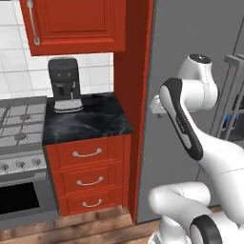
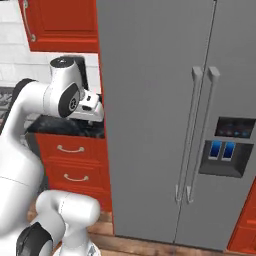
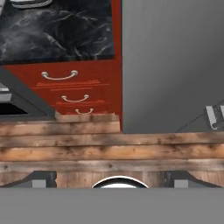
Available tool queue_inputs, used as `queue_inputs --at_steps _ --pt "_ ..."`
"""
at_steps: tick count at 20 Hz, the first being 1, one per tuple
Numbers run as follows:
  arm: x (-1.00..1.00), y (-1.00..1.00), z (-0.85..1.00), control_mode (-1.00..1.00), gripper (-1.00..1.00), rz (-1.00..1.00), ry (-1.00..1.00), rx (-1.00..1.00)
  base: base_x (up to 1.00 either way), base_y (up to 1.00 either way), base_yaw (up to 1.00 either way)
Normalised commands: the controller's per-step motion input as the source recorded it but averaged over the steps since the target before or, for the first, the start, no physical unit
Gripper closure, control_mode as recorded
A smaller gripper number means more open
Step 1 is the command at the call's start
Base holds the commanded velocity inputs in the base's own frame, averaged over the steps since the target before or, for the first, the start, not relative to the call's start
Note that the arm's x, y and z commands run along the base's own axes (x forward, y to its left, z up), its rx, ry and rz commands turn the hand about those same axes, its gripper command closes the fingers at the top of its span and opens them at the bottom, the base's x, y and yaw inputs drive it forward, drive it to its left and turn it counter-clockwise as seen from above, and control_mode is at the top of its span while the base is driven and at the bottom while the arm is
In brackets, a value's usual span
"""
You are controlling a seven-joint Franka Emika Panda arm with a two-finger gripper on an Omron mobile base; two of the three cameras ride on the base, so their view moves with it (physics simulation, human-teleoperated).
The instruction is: Retrieve the fish from the fridge and place it on the saucepan with marinade on the stove.
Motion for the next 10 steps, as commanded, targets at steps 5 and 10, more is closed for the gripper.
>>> queue_inputs --at_steps 5,10 --pt "0.00 0.00 0.00 1.00 -1.00 0.00 0.00 0.00 0.00 -1.00 -0.17" --pt "0.00 0.00 0.00 1.00 -1.00 0.00 0.00 0.00 0.00 -1.00 -0.09"
